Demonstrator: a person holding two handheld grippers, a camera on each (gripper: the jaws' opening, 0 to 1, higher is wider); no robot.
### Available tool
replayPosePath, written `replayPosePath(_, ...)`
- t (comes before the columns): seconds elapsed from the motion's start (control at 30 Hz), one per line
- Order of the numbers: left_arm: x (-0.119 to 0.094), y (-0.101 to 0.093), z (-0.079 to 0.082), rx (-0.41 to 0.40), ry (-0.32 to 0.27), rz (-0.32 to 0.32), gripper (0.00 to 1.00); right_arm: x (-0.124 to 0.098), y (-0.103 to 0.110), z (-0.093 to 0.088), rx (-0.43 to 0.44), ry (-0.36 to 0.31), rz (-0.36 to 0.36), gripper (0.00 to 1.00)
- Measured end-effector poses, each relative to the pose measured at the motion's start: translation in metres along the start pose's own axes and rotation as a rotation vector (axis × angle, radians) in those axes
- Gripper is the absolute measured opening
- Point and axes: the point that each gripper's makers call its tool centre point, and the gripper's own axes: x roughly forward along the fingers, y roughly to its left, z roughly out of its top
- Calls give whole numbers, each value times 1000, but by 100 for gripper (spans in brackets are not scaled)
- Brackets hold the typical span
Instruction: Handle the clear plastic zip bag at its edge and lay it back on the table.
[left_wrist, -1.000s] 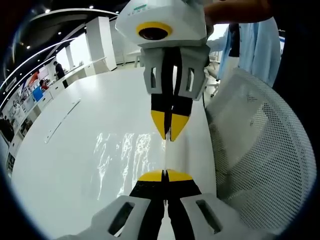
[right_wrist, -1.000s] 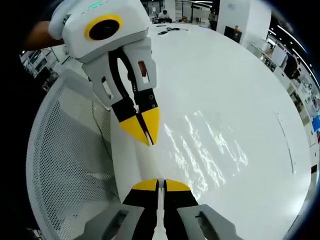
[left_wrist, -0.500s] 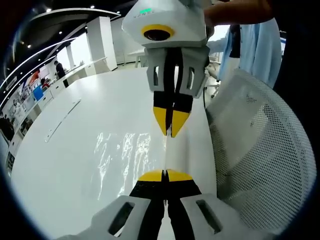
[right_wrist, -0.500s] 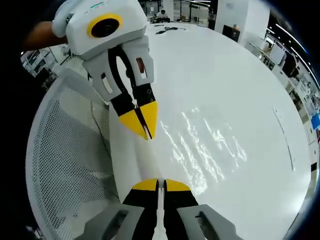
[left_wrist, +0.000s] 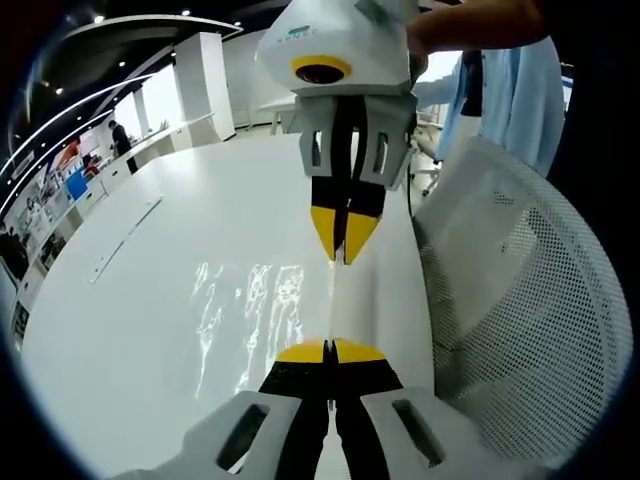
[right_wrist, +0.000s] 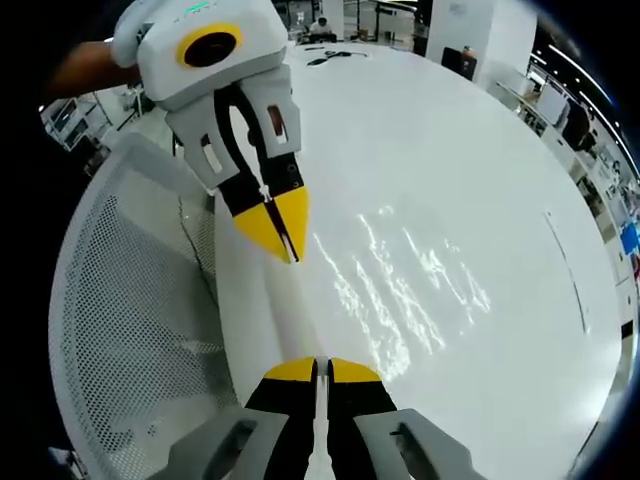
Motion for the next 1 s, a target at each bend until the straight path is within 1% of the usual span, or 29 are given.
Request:
replayPosePath(0.4,-1,4,-3,-5,0,4,0,-3,-8,-12,4,12,-9,0)
replayPosePath(0.77,-1,4,-6,-1,5,5,0,-5,-9,-21,11,28,-14,0)
replayPosePath(0.9,-2,5,-7,-6,8,8,0,-6,-12,-29,22,34,-22,0)
replayPosePath(0.93,-3,5,-8,-6,11,9,0,-6,-12,-33,24,45,-27,0)
replayPosePath(0.97,-4,5,-8,-8,5,7,0,-6,-11,-32,18,31,-23,0)
replayPosePath(1.0,-4,5,-9,-13,9,7,0,-7,-10,-31,36,28,-17,0)
